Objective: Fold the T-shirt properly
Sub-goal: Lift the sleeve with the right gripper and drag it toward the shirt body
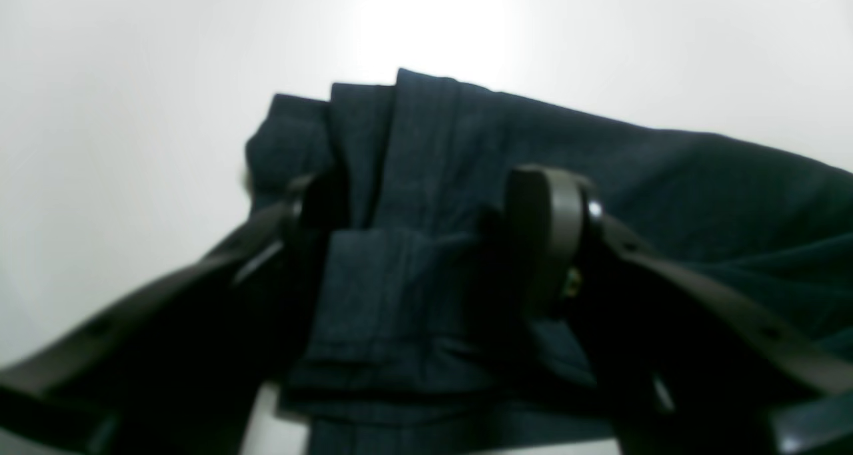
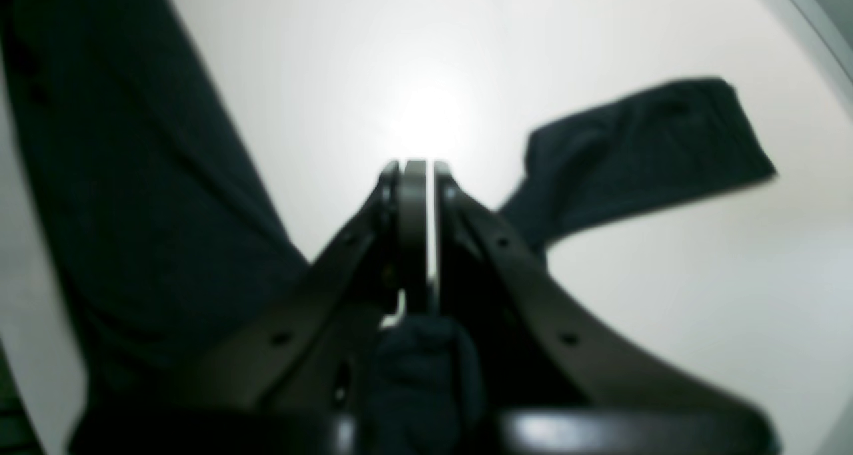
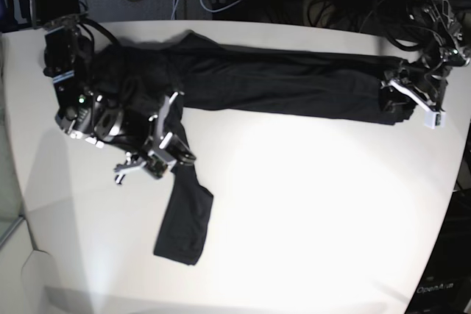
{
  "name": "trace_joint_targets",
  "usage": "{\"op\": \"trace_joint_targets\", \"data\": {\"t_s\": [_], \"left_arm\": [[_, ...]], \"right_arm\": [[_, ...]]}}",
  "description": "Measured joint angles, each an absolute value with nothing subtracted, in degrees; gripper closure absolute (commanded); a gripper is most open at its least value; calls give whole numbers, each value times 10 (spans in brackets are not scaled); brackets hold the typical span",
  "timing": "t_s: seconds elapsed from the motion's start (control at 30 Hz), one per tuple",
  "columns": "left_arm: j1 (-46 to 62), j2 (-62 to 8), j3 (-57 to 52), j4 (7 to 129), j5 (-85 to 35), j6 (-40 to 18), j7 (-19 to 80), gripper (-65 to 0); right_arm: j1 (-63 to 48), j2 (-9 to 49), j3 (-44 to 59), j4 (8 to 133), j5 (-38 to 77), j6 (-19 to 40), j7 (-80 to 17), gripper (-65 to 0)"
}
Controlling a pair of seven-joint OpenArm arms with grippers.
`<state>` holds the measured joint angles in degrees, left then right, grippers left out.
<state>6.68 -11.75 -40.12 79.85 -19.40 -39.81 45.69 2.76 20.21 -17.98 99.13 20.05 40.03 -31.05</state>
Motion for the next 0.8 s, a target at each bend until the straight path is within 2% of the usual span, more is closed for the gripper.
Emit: {"op": "trace_joint_targets", "data": {"t_s": [0.07, 0.23, 0.3, 0.37, 0.53, 0.8], "left_arm": [[67, -117, -401, 798, -194, -398, 457, -363], [66, -117, -400, 797, -195, -398, 457, -363], [67, -117, -400, 797, -195, -398, 457, -363], [67, -117, -400, 797, -195, -398, 457, -363], [67, -117, -400, 795, -195, -398, 457, -363], [67, -117, -400, 795, -195, -398, 457, -363]], "right_arm": [[37, 202, -166, 957, 202, 400, -308, -74], [77, 194, -162, 847, 196, 399, -310, -303], [79, 188, -163, 828, 198, 399, -308, -353], [78, 183, -163, 822, 199, 399, -307, -371], [78, 175, -163, 817, 200, 399, -279, -371], [95, 157, -167, 724, 199, 398, -246, -370]]}}
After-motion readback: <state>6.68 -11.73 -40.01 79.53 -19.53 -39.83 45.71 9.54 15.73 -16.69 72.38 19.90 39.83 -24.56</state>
